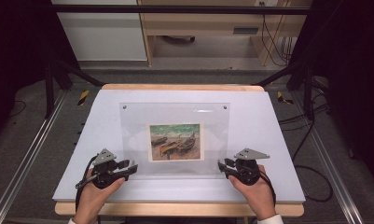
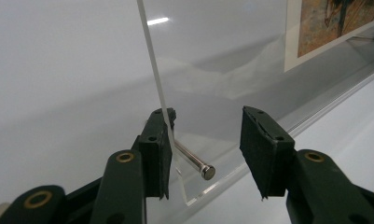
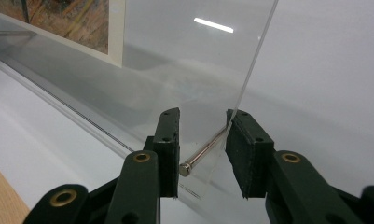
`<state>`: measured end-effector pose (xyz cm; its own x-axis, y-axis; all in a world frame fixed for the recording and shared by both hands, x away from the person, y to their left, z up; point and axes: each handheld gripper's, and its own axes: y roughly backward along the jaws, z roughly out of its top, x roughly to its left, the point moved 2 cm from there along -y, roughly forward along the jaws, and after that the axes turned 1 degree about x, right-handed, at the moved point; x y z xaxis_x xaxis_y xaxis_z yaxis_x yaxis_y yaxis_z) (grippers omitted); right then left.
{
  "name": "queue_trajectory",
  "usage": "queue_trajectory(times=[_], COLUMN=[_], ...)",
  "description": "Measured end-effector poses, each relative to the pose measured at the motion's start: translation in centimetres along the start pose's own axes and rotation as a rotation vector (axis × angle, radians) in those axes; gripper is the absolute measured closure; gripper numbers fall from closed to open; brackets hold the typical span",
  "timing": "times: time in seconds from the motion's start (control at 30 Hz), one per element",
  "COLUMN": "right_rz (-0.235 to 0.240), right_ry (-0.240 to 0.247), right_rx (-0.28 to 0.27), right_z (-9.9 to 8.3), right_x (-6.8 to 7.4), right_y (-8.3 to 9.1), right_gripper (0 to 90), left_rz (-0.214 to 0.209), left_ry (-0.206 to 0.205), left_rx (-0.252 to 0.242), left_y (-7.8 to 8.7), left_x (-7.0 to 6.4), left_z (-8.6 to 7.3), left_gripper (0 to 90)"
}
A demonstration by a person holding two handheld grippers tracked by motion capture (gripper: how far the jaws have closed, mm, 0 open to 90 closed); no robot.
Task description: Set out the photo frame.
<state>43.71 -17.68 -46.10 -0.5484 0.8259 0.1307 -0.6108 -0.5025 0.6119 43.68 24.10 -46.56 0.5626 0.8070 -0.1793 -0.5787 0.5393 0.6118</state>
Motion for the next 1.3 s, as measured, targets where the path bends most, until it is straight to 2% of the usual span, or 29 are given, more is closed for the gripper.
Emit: queue_trajectory(times=[1.3], right_rz=[0.005], right_ry=[0.012], right_rx=[0.021], right_z=[-0.73], right_x=[0.28], right_y=[0.21], right_gripper=[66.6], left_rz=[0.006], left_ry=[-0.029], left_rx=[0.027], left_y=[0.12], left_x=[-0.38], left_z=[-0.7], left_gripper=[54.3])
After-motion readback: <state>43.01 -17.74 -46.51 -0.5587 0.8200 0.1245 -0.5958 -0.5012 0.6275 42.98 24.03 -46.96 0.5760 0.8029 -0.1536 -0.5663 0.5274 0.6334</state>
